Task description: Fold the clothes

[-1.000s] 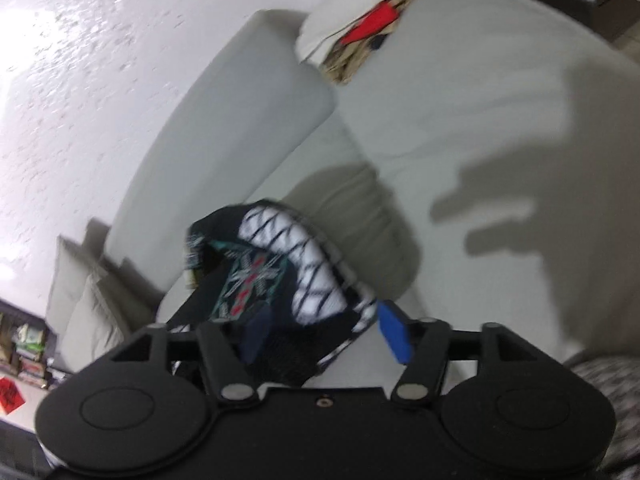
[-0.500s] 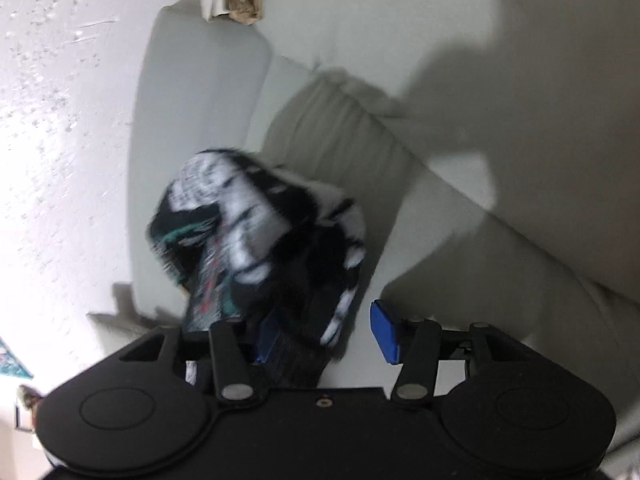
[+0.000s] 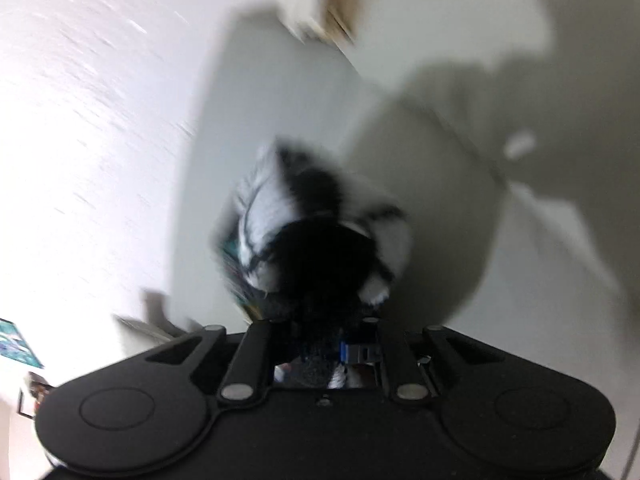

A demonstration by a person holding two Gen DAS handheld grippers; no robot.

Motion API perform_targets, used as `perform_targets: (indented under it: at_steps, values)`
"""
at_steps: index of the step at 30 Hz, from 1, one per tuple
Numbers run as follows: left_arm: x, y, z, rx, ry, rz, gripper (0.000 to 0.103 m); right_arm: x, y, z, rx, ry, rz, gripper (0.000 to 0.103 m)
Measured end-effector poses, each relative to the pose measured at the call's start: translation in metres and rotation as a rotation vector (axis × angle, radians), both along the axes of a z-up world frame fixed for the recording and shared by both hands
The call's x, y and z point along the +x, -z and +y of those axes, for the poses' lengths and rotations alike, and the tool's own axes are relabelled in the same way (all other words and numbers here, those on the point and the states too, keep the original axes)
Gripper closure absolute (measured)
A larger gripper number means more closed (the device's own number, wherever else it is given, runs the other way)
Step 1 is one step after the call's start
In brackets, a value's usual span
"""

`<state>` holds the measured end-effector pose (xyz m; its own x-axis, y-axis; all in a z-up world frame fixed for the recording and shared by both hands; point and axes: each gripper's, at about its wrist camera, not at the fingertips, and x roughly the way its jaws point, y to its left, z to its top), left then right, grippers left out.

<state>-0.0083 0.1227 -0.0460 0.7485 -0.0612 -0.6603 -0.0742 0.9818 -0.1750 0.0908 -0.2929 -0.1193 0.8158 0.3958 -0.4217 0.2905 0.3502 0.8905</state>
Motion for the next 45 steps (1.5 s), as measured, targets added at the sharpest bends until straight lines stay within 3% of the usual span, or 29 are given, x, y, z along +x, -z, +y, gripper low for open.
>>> perform_targets:
  at_steps: [4, 8, 12, 16, 19, 23, 28, 33, 37, 40, 45]
  values:
    - [-0.008, -0.008, -0.004, -0.021, 0.021, -0.025, 0.026, -0.031, -0.062, -0.063, -0.157, 0.157, -0.113, 0.092]
    - [-0.01, -0.001, -0.015, -0.073, 0.079, 0.005, 0.023, -0.072, -0.069, -0.124, -0.332, 0.298, -0.005, 0.091]
    - [-0.003, 0.014, -0.031, -0.15, 0.134, 0.077, 0.023, -0.09, -0.022, -0.161, -0.242, 0.195, 0.196, 0.085]
    - [0.009, 0.03, -0.055, -0.229, 0.222, 0.114, 0.023, -0.109, -0.001, -0.16, -0.198, 0.167, 0.179, 0.067]
    - [0.023, 0.045, -0.069, -0.292, 0.262, 0.132, 0.023, -0.113, 0.006, -0.159, -0.177, 0.155, 0.154, 0.061]
    - [0.035, 0.069, -0.082, -0.32, 0.288, 0.15, 0.023, -0.113, 0.014, -0.164, -0.129, 0.152, 0.147, 0.052]
    - [0.047, 0.08, -0.094, -0.347, 0.317, 0.131, 0.023, -0.109, 0.021, -0.166, -0.083, 0.136, 0.106, 0.052]
    - [0.065, 0.087, -0.091, -0.44, 0.301, 0.15, 0.028, -0.113, 0.022, -0.165, -0.1, 0.107, 0.075, 0.052]
    - [0.082, 0.095, -0.096, -0.457, 0.303, 0.184, 0.04, -0.109, 0.017, -0.16, -0.191, 0.058, 0.089, 0.055]
    - [0.086, 0.088, -0.095, -0.451, 0.307, 0.184, 0.046, -0.101, 0.012, -0.152, -0.307, 0.039, 0.125, 0.072]
    - [0.088, 0.071, -0.092, -0.437, 0.322, 0.172, 0.047, -0.085, 0.01, -0.16, -0.326, 0.117, 0.115, 0.071]
